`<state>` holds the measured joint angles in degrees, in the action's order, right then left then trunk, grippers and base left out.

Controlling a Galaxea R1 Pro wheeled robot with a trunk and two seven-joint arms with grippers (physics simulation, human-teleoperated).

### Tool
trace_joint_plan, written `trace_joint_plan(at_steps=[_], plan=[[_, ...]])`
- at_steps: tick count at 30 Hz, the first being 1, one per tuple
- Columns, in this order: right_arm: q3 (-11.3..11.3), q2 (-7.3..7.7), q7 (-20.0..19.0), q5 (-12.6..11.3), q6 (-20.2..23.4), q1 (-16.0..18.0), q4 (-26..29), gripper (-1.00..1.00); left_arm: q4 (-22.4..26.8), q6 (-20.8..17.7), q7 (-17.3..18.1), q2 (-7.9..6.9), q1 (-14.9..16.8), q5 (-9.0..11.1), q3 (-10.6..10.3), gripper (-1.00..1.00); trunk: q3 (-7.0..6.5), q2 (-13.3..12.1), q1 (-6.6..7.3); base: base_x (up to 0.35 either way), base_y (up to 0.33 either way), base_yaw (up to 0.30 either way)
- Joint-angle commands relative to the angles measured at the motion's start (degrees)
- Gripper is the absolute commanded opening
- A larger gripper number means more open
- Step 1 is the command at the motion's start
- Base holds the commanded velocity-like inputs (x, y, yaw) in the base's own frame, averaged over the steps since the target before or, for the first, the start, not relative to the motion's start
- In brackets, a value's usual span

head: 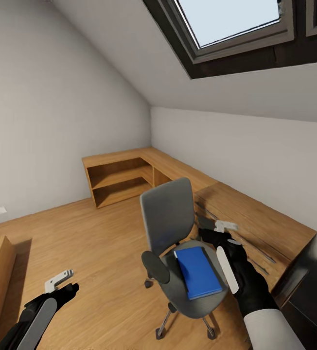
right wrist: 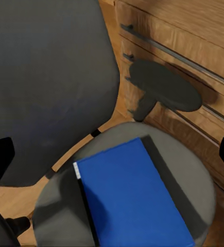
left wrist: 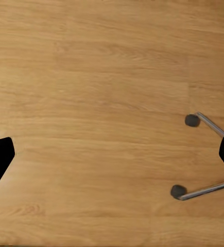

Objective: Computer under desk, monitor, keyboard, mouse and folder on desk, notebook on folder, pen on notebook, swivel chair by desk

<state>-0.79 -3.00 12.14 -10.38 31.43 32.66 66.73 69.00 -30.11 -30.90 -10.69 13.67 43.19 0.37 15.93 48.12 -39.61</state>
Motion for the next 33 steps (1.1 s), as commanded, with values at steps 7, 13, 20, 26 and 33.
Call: trace_joint_plan(at_steps=[7,13,20,26,33], plan=[[-0.1,0.01,0.5,-0.6,0.2,0.0,0.1,1.00,0.1,-0.1,-0.5,0.04,0.0,0.5,-0.1,1.00,0.08,0.1,-0.01,0.000,0.000,0.251],[0.0,0.07,0.5,-0.7,0.2,0.0,0.3,1.00,0.1,-0.1,-0.5,0.05,0.0,0.5,-0.1,1.00,0.08,0.1,-0.01,0.000,0.000,0.082],[0.0,0.16,0.4,-0.7,0.1,0.0,0.4,1.00,3.8,-0.2,-0.5,0.14,0.0,0.6,-0.2,1.00,0.08,0.1,-0.01,0.000,0.000,0.010],[0.0,0.12,0.5,-0.7,0.1,0.0,0.5,1.00,4.5,-0.2,-0.6,0.84,0.0,0.6,-0.2,1.00,0.00,0.1,-0.01,0.000,0.000,0.000],[0.0,0.14,0.5,-0.6,0.1,0.0,0.5,1.00,4.6,-0.2,-0.6,0.92,0.0,0.6,-0.2,1.00,0.48,2.5,-1.33,0.000,0.000,0.000]])
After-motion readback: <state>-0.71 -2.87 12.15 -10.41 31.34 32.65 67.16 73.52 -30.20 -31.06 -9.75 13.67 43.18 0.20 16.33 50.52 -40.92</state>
